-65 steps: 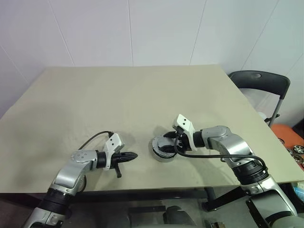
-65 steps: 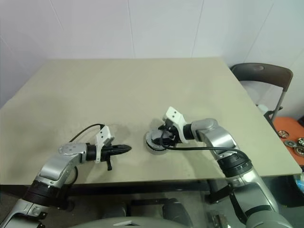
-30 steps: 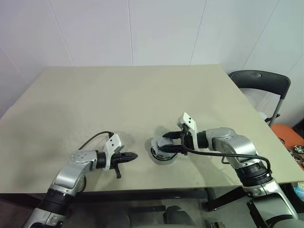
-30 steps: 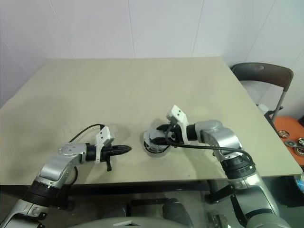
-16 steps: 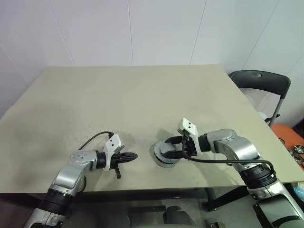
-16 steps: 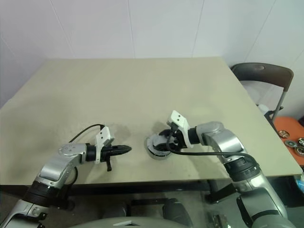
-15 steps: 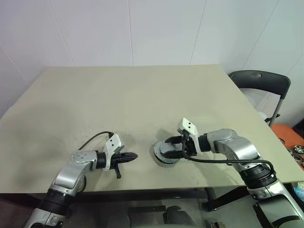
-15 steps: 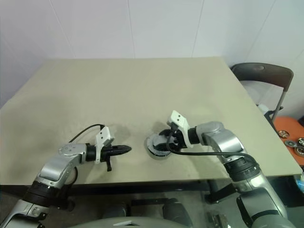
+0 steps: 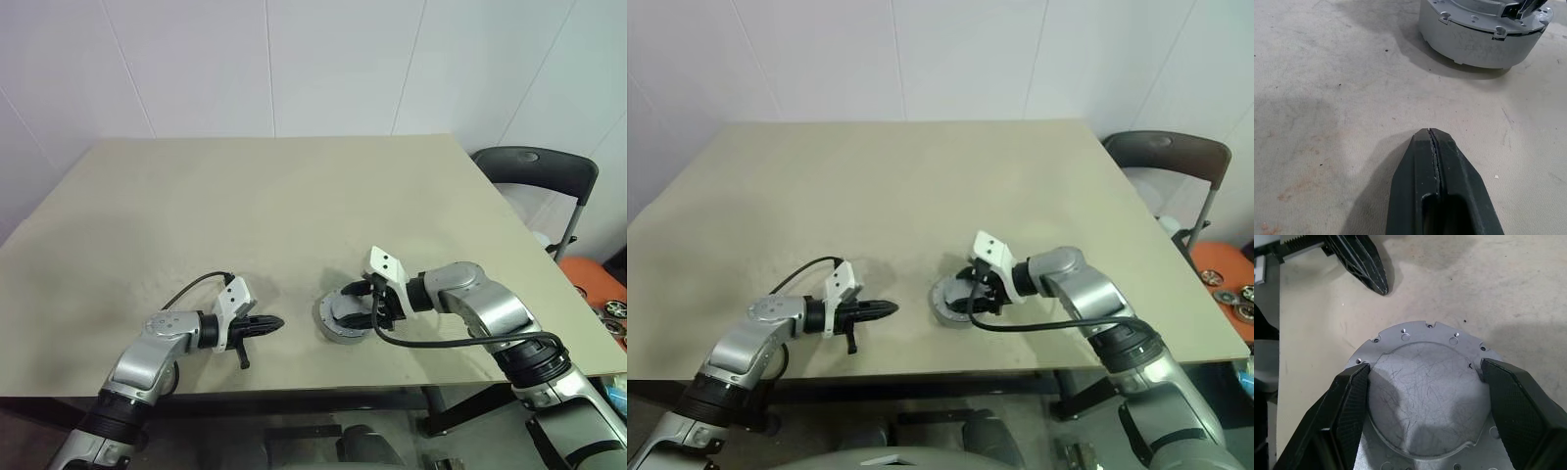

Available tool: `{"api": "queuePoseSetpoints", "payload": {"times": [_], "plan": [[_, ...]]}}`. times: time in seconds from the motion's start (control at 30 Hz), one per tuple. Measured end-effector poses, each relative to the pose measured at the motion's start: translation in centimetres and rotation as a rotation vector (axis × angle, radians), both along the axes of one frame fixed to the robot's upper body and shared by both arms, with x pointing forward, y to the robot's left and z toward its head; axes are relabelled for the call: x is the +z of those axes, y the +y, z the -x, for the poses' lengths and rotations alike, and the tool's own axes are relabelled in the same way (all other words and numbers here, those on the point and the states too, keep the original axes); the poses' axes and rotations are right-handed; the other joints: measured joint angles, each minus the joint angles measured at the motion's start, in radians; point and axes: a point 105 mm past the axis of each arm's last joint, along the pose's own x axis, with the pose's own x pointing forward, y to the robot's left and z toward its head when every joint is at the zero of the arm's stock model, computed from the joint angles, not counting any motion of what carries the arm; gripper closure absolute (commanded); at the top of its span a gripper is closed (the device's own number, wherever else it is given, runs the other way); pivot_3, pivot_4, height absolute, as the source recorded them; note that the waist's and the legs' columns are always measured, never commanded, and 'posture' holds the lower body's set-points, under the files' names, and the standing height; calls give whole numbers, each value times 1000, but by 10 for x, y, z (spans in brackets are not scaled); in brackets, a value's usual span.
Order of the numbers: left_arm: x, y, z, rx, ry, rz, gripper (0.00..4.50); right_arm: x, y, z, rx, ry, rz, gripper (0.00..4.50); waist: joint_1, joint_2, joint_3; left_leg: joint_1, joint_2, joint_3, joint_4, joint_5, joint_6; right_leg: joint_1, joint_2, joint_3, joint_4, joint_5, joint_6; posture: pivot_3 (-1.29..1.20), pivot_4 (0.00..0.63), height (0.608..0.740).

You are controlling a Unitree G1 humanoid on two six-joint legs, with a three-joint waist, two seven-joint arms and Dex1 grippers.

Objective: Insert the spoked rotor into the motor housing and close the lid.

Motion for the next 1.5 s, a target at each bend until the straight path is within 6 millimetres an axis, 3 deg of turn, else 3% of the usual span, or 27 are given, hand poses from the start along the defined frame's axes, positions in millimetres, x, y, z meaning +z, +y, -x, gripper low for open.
{"api": "queuePoseSetpoints", "payload": {"times": [0.57, 0.9, 1.13, 1.23, 1.5], "plan": [[-1, -1, 0, -4, 4, -2, 4500, -7, -7, 5, 28, -74, 23, 1260, 6, -1, -2, 1, 0, 0, 0, 0, 0, 3, -1, 0, -4, 0, 0, 0, 0, 740], [-4, 1, 0, 0, 15, -13, 4500, -14, -35, 14, 35, -101, 69, 1260, 74, -3, -14, 2, -9, 4, 0, -1, 1, 15, -14, -1, -26, -1, 1, 0, 0, 740], [-5, -2, -1, -8, 20, -7, 4500, -15, -36, 20, 53, -104, 84, 1260, 88, -12, -24, 1, -8, 5, -2, -4, 5, 16, -15, -2, -30, 2, -4, 0, 0, 740], [1, -15, -5, -11, 4, 44, 4500, -15, -36, 21, 55, -107, 88, 1260, 90, -11, -26, 1, -8, 4, -2, -4, 5, 16, -15, -3, -30, 2, -3, 0, 0, 740], [53, -69, -18, -121, -41, 286, 4500, -16, -35, 20, 59, -111, 96, 1260, 86, -12, -29, 1, -8, 4, -1, -4, 5, 17, -14, -3, -30, 1, -2, 0, 0, 740]]}}
